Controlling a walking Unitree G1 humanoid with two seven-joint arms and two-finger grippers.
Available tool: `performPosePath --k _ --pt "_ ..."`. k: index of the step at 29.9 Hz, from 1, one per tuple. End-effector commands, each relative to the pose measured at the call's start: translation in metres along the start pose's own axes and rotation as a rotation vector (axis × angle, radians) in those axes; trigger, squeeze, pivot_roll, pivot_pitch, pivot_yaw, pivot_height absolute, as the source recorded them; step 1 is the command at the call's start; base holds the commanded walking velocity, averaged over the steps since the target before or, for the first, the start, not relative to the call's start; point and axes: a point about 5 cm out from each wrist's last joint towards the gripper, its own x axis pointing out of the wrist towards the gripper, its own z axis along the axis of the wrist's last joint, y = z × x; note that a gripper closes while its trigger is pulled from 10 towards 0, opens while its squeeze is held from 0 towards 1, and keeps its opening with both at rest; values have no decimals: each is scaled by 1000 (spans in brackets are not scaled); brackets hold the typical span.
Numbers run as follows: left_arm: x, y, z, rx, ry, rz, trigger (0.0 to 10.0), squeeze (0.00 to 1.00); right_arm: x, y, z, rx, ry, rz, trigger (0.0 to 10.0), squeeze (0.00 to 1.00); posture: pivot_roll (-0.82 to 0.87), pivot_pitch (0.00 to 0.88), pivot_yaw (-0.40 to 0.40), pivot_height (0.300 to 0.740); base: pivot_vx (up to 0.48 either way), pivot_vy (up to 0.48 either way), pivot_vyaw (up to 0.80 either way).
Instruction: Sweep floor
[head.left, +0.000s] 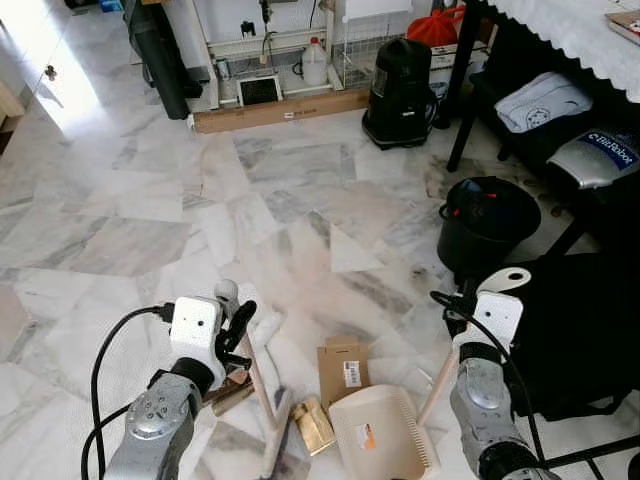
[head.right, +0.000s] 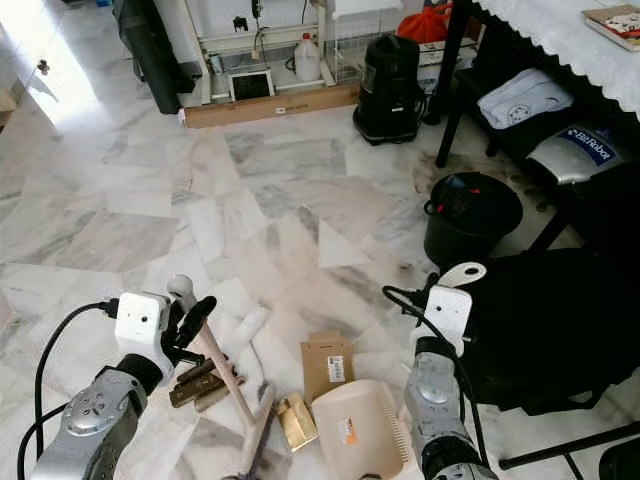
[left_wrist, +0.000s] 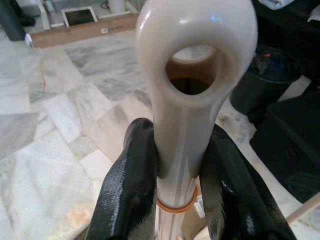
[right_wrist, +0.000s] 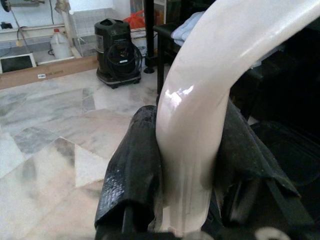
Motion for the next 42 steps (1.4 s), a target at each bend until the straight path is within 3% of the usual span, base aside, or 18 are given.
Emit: performPosePath --k 1,12,22,35,42 --pt "-3 3 -1 -20 24 -7 10000 0 -7 0 -8 -11 32 4 10000 0 143 178 61 740 0 0 0" --pt "-3 2 1 -17 33 4 10000 0 0 -13 1 -44 -30 -60 10000 0 144 184 57 740 0 0 0" --pt "-6 2 2 -21 37 3 10000 0 9 -12 15 -42 -89 -98 10000 0 152 193 60 740 0 0 0" --pt "-7 3 5 -19 43 -9 10000 0 -11 3 -11 -69 22 -40 10000 0 168 201 67 740 0 0 0" --pt "-7 -8 -9 -113 149 -108 10000 0 -22 9 -21 -71 65 -1 10000 0 161 197 68 740 0 0 0"
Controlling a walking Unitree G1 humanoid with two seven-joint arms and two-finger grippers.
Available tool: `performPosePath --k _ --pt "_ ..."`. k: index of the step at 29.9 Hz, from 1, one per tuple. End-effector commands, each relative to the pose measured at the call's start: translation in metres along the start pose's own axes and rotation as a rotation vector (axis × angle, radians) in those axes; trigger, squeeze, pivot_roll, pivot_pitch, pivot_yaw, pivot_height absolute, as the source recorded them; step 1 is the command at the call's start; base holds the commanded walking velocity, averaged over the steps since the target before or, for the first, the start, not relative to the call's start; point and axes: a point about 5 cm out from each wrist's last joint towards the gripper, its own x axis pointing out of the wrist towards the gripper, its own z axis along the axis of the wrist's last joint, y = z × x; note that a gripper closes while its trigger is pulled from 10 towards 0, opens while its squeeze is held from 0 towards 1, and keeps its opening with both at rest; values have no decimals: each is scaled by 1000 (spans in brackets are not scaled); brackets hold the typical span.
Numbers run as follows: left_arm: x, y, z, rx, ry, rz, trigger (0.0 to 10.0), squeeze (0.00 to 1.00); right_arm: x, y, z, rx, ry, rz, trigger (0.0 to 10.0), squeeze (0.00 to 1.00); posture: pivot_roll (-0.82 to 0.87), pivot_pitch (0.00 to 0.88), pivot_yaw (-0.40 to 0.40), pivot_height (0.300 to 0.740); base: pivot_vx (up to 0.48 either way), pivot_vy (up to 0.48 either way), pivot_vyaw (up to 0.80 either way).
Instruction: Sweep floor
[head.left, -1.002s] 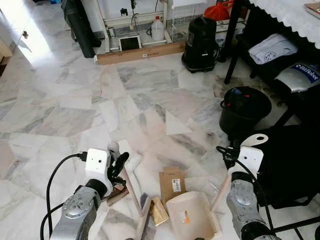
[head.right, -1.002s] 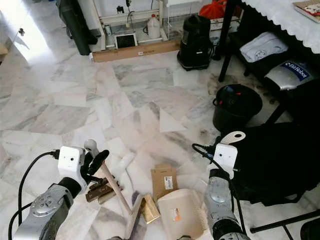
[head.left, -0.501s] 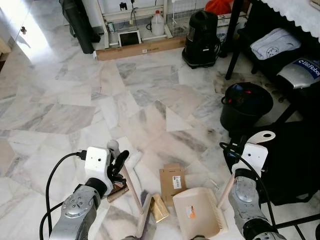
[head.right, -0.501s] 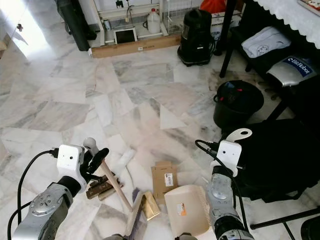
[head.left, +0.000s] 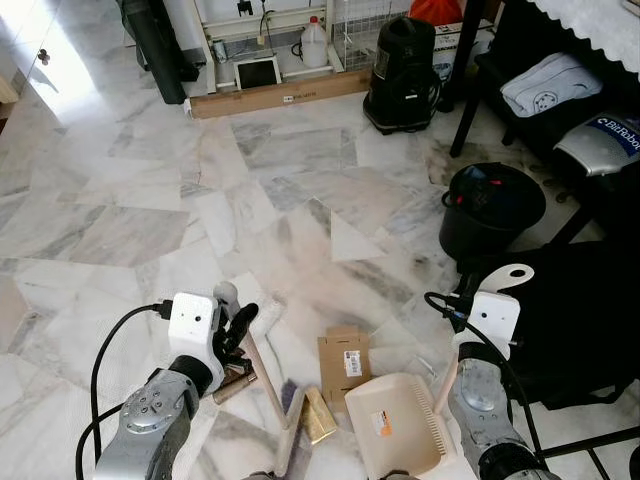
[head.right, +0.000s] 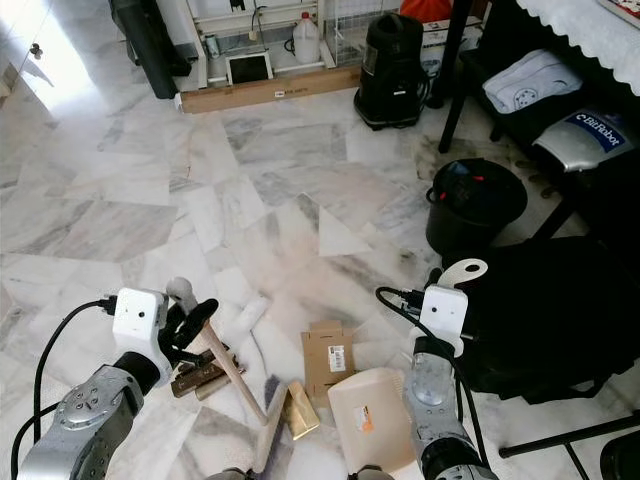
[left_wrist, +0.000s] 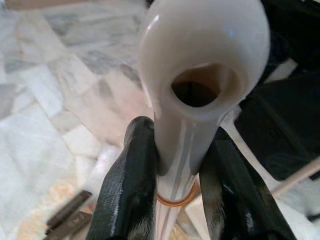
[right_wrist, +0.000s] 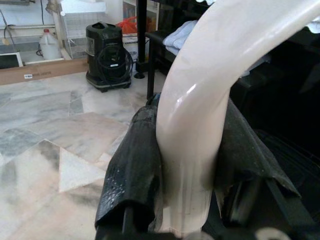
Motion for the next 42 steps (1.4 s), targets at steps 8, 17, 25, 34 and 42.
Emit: performPosePath --k 8,17,25,34,42 --pt "-1 -10 -15 -134 108 -112 10000 0 -24 13 -24 -5 126 85 10000 0 153 188 65 740 0 0 0" --pt "5 -7 -3 -260 55 -125 10000 0 -22 21 -21 3 132 121 10000 0 151 170 58 740 0 0 0" --pt "12 -5 6 -298 7 -123 10000 0 -14 23 -15 16 124 125 10000 0 144 145 49 740 0 0 0" --pt "30 -2 24 -393 -108 -116 10000 0 2 18 -7 60 134 101 10000 0 127 68 32 740 0 0 0" --pt "39 10 42 -349 -209 -68 10000 0 13 14 0 84 127 97 10000 0 106 0 18 740 0 0 0"
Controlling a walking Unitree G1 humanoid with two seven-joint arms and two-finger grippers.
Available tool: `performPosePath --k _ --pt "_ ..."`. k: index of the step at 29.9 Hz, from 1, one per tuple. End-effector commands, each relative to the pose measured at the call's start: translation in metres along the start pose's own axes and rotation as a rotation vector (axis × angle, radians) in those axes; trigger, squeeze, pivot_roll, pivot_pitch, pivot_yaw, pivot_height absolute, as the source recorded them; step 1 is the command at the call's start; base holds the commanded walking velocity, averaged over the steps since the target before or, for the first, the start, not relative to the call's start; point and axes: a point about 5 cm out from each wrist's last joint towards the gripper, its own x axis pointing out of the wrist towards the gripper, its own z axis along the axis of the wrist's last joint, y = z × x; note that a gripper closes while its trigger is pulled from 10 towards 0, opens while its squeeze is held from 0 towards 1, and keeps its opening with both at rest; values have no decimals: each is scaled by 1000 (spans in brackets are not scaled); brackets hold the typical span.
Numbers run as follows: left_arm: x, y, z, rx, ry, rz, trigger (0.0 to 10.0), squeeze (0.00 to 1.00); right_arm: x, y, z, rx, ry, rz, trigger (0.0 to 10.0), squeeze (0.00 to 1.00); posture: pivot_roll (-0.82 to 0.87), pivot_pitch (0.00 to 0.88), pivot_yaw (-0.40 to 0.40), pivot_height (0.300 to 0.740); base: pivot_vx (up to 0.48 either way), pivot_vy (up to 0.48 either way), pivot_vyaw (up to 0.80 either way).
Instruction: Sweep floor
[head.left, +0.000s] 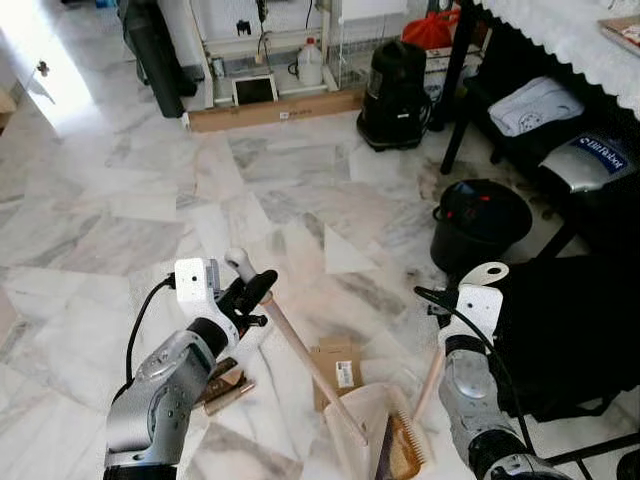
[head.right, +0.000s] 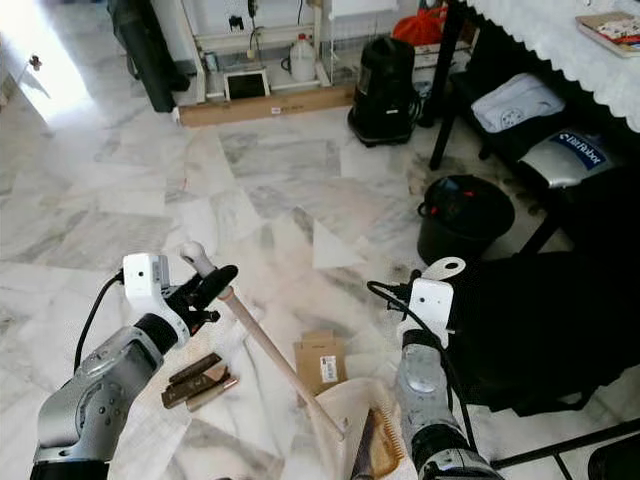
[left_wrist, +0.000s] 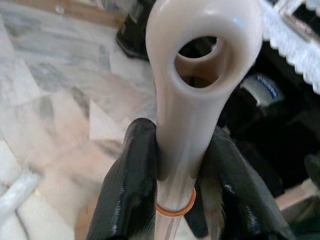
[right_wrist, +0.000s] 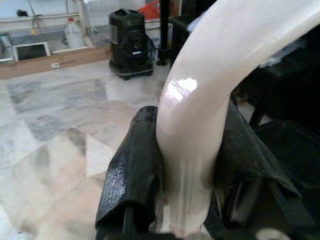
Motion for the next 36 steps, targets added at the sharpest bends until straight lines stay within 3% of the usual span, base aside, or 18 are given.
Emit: performPosePath --k 1,8,11,15,17,23,24,26,28,33,36 --pt "1 -1 16 1 -89 -8 10000 0 4 -1 4 35 -3 -9 10000 0 105 0 17 740 0 0 0" --pt "8 -9 46 63 -193 -35 10000 0 12 -10 14 52 -29 -29 10000 0 95 0 1 740 0 0 0" --pt "16 -26 72 133 -273 -99 10000 0 17 -17 17 40 -25 -46 10000 0 91 0 -3 740 0 0 0" --pt "16 -29 79 182 -288 -112 10000 0 19 -20 19 48 -31 -57 10000 0 86 0 -6 740 0 0 0" --pt "15 -29 84 258 -285 -113 10000 0 22 -23 20 68 -20 -74 10000 0 80 0 -4 740 0 0 0" --pt "14 -19 78 309 -293 -38 10000 0 21 -30 19 134 -18 -115 10000 0 74 0 3 740 0 0 0" --pt "14 -11 74 332 -306 39 10000 0 21 -34 20 182 -26 -144 10000 0 57 0 11 740 0 0 0" --pt "14 -8 73 343 -312 69 10000 0 21 -36 21 199 -30 -155 10000 0 52 0 14 740 0 0 0" --pt "16 -1 70 411 -326 146 10000 0 22 -41 25 249 -63 -176 10000 0 36 0 24 740 0 0 0" --pt "18 10 62 467 -342 228 10000 0 20 -47 32 285 -116 -186 10000 0 10 0 33 740 0 0 0" --pt "19 12 54 497 -328 225 10000 0 18 -50 34 284 -140 -182 10000 0 10 0 33 740 0 0 0"
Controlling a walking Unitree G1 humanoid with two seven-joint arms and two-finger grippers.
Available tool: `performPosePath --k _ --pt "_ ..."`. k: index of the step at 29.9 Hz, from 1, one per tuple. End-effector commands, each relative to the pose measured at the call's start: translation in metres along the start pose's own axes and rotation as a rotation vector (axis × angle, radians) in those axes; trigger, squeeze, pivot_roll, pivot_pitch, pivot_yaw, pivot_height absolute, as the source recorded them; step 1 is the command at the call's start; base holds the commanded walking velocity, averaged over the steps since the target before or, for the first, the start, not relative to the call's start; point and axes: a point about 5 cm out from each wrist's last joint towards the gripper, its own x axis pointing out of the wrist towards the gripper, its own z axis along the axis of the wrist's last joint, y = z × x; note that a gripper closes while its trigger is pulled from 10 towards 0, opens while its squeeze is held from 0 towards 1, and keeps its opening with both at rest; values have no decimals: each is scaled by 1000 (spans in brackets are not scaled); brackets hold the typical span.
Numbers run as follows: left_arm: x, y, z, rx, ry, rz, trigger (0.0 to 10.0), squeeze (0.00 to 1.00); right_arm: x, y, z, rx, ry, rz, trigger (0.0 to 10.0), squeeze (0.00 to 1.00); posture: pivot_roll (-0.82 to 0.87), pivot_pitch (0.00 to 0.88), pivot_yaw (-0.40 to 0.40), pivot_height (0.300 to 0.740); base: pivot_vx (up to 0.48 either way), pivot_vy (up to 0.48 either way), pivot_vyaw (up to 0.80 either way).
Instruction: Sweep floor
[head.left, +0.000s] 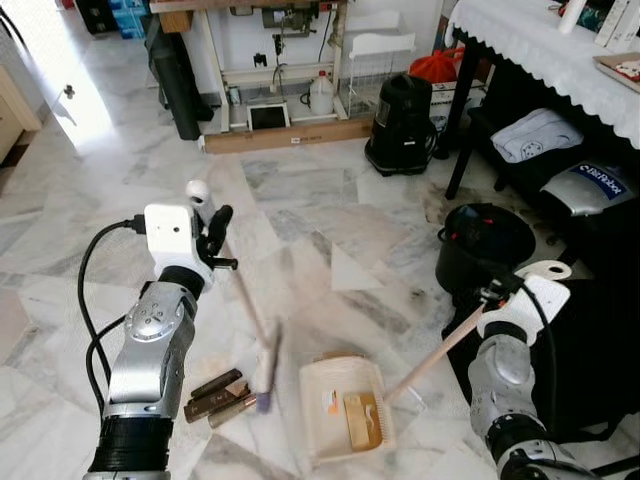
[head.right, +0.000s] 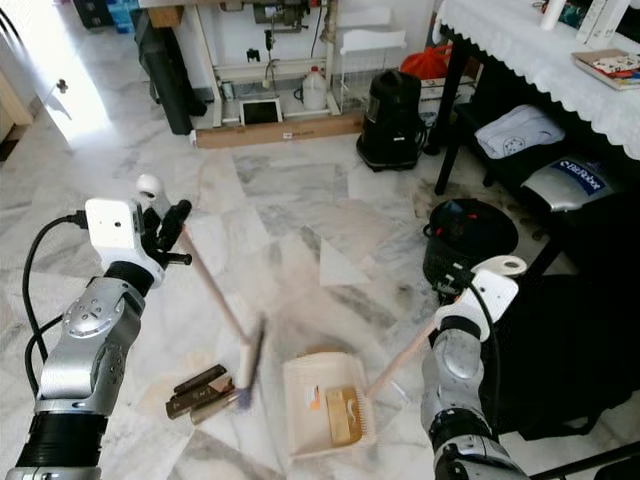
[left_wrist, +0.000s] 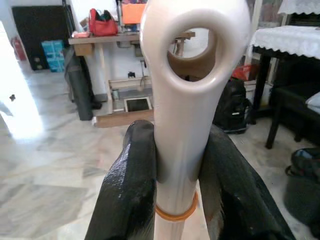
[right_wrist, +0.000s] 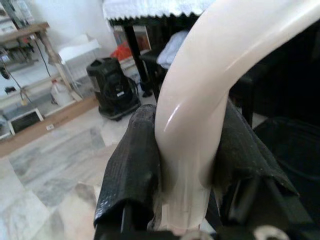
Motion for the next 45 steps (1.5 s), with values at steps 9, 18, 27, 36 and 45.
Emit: performPosePath --k 9,18,27,36,45 --pt "-2 -17 -15 -18 -24 9 10000 0 3 3 28 20 -140 57 10000 0 -6 0 11 740 0 0 0" --pt "-8 -9 -34 -14 1 57 10000 0 -1 7 42 22 -195 98 10000 0 -26 0 18 740 0 0 0" --pt "-15 -11 -34 36 -22 18 10000 0 -6 15 54 -51 -229 169 10000 0 -21 0 17 740 0 0 0" --pt "-21 -6 -33 62 -29 9 10000 0 -19 30 60 -79 -247 251 10000 0 -23 0 30 740 0 0 0" --pt "-17 -15 -33 39 -32 -6 10000 0 -22 32 66 -74 -252 250 10000 0 -32 0 34 740 0 0 441"
